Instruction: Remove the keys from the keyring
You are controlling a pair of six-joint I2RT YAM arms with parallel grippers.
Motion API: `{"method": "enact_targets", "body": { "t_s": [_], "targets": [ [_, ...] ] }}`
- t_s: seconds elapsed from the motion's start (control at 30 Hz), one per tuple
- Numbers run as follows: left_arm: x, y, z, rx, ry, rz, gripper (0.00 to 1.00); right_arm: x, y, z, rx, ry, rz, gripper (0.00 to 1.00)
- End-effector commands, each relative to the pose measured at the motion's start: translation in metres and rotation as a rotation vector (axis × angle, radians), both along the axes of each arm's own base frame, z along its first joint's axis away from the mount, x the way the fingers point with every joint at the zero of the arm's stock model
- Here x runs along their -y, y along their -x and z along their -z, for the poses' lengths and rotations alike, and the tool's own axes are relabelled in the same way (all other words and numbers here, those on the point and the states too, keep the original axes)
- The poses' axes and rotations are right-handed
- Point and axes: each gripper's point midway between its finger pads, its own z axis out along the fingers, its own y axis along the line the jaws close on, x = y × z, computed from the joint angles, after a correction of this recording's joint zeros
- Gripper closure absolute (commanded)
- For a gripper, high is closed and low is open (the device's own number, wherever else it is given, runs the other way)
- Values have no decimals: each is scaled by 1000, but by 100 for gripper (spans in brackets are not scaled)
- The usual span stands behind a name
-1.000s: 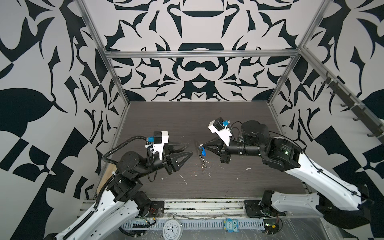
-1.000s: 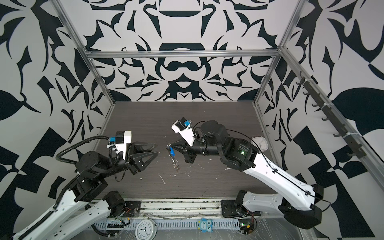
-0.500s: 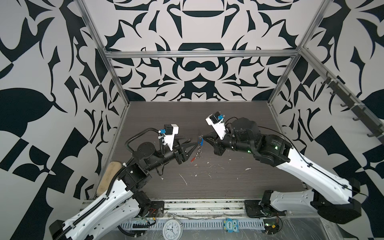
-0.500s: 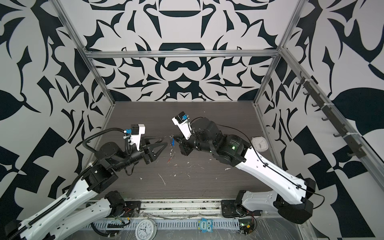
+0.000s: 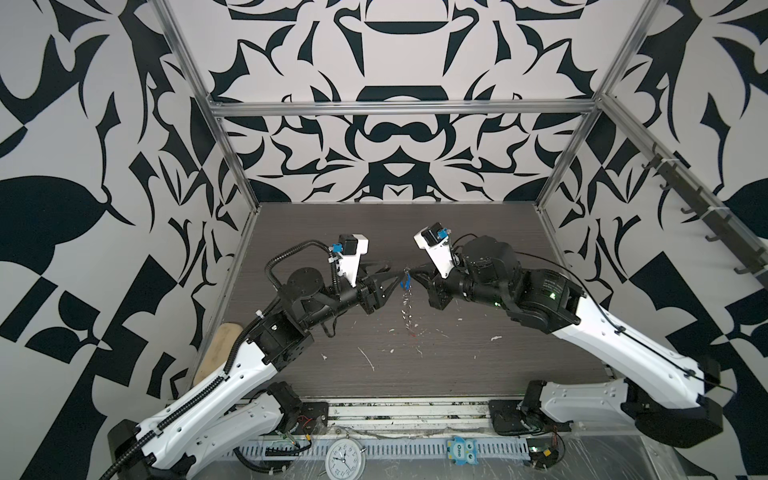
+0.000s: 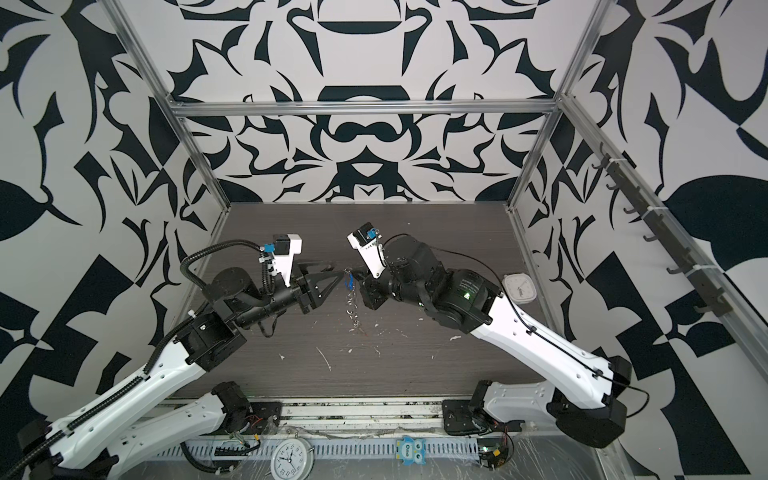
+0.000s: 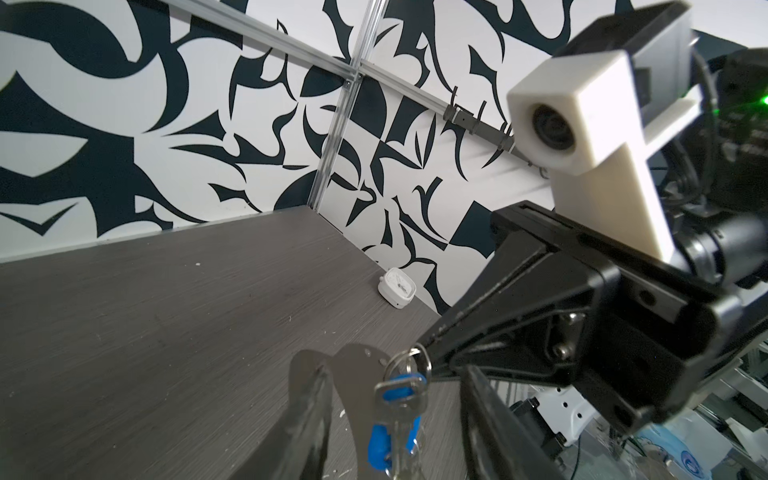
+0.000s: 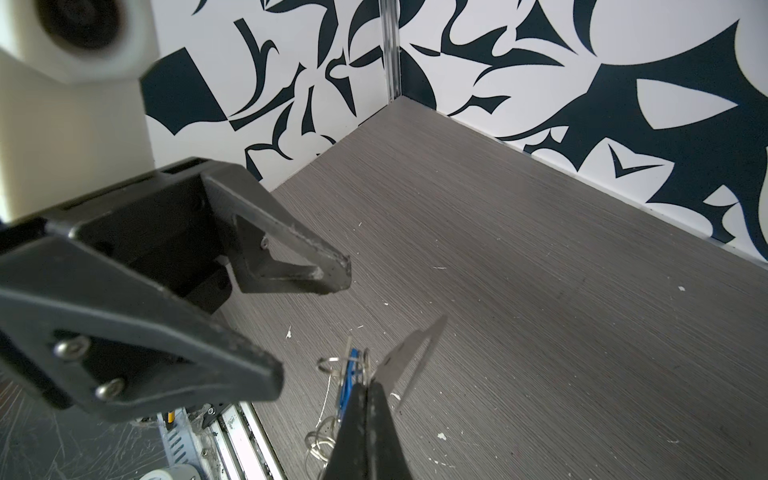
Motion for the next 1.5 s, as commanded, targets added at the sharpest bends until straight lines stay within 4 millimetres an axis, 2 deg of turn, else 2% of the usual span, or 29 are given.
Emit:
{"method": "enact_targets", "body": {
  "t_s": [0.0, 0.1, 0.27, 0.43, 0.5, 0.63, 0.8, 1.1, 1.27, 1.4, 1.47],
  "targets": [
    [2, 2, -20, 28, 36, 16, 55, 3, 0, -27, 58, -68, 14, 100],
    [5, 0, -18, 16, 26, 19, 62, 2, 0, -27, 59, -68, 13, 100],
    [7, -1, -17, 11, 21, 22, 62, 0, 1, -25, 57, -61, 5, 100],
    [9, -2, -15, 3, 14, 26, 66, -1, 0, -23, 59, -50, 8, 100],
    [9, -2, -14, -4, 12, 24, 66, 0, -1, -23, 61, -47, 13, 100],
    [7, -1, -11, -16, 14, 19, 55, 2, -3, -23, 68, -40, 29, 100],
    [8, 0, -10, -26, 18, 31, 53, 1, -4, -20, 71, -27, 34, 100],
    [13, -1, -7, -35, 13, 47, 75, -1, -4, -20, 77, -20, 33, 100],
    [15, -1, -4, -48, 10, 52, 83, 0, -5, -19, 85, -13, 39, 100],
    [13, -1, -4, -55, 12, 43, 97, -1, -4, -19, 92, -8, 32, 100],
    [10, -3, -4, -58, 9, 24, 100, 0, -3, -18, 99, -1, 23, 100]
  ]
}}
